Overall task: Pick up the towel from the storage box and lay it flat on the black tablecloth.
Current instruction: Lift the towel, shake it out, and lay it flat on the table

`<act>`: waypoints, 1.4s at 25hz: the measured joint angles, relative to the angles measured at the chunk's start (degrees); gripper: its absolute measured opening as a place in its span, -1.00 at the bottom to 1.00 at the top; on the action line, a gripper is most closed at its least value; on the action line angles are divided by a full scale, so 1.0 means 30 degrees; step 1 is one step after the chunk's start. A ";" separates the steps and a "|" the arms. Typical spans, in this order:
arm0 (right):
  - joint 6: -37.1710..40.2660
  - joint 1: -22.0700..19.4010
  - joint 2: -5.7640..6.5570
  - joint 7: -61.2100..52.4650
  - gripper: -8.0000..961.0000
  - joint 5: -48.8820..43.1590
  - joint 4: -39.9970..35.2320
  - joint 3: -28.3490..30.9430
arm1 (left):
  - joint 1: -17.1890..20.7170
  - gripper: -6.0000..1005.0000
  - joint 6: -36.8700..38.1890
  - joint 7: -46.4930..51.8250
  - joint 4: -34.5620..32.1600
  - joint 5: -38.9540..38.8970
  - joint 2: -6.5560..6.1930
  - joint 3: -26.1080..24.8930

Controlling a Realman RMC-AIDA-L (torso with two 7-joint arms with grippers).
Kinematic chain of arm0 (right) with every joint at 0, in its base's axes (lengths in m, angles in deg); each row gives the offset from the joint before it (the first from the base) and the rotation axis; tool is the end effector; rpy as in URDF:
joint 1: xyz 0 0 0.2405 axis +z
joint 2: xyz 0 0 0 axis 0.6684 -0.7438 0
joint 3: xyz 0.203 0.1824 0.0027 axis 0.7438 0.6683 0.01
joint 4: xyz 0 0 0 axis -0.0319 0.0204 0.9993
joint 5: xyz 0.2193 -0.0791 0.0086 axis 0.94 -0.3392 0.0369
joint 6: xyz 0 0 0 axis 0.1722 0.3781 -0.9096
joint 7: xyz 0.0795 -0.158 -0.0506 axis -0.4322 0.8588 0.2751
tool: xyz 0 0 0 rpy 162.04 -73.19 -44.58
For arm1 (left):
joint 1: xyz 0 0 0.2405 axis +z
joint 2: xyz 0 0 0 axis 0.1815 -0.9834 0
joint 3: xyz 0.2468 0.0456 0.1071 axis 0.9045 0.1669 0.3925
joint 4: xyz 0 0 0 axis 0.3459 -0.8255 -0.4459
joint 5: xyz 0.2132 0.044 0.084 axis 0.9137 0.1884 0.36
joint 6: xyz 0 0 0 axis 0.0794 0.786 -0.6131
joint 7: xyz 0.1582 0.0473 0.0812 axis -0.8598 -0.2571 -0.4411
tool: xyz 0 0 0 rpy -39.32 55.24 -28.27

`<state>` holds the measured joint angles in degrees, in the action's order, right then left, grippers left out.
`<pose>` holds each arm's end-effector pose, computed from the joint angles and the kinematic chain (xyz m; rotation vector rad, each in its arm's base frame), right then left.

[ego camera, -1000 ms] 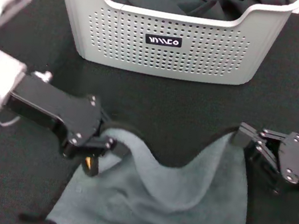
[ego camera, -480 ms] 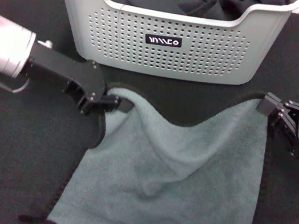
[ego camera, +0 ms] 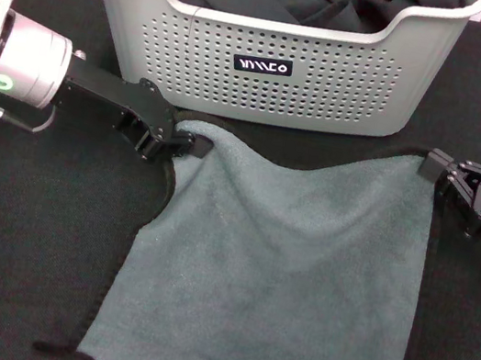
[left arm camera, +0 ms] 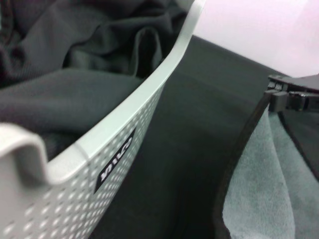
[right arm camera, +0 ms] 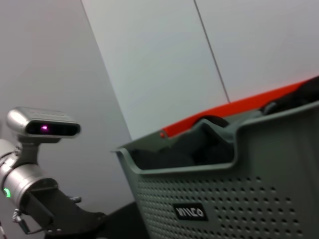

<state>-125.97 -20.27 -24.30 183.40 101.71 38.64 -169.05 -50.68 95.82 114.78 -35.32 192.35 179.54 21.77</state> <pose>0.2805 0.3526 -0.0536 -2.3964 0.6692 1.0928 -0.2479 0.4046 -0.0325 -2.9494 -0.7016 -0.2900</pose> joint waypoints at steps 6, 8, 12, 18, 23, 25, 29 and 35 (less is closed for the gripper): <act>0.0915 0.0365 0.0069 -0.0019 -0.95 -0.0005 0.0264 -0.0102 | 0.0011 -0.96 -0.0836 0.0081 0.0097 0.0645 0.0109 0.0033; 0.1223 0.0783 0.0064 -0.0018 -0.95 -0.0056 0.0720 -0.0113 | 0.0037 -0.96 -0.1210 0.0094 0.0115 0.0816 0.0113 0.0032; 0.1386 0.1180 -0.0014 -0.0017 -0.95 -0.0279 0.1071 -0.0087 | 0.0148 -0.96 -0.1806 0.0094 0.0098 0.0884 0.0123 0.0040; 0.1798 0.1354 -0.0030 -0.0036 -0.95 -0.0280 0.1216 -0.0061 | 0.0149 -0.96 -0.2974 0.0272 0.0165 0.1190 0.0252 0.0041; 0.1856 0.1407 -0.0076 -0.0072 -0.95 -0.0271 0.1265 -0.0035 | -0.0006 -0.96 -0.3487 0.0268 0.0071 0.2119 0.0592 0.0041; 0.2080 0.1410 -0.0123 -0.0073 -0.95 -0.0269 0.1268 -0.0029 | -0.0064 -0.96 -0.3598 0.0251 0.0062 0.2398 0.0683 0.0039; 0.2506 0.1527 -0.0161 -0.0072 -0.94 -0.0317 0.1270 -0.0160 | -0.0118 -0.96 -0.3989 0.0206 0.0037 0.2798 0.0837 0.0038; 0.3033 0.1644 -0.0210 -0.0070 -0.94 -0.0465 0.1271 -0.0160 | -0.0128 -0.96 -0.4125 0.0249 0.0027 0.2830 0.0852 0.0039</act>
<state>-116.87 -15.34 -24.93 183.19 100.32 42.45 -169.53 -51.06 83.44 115.52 -35.24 200.84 182.09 21.88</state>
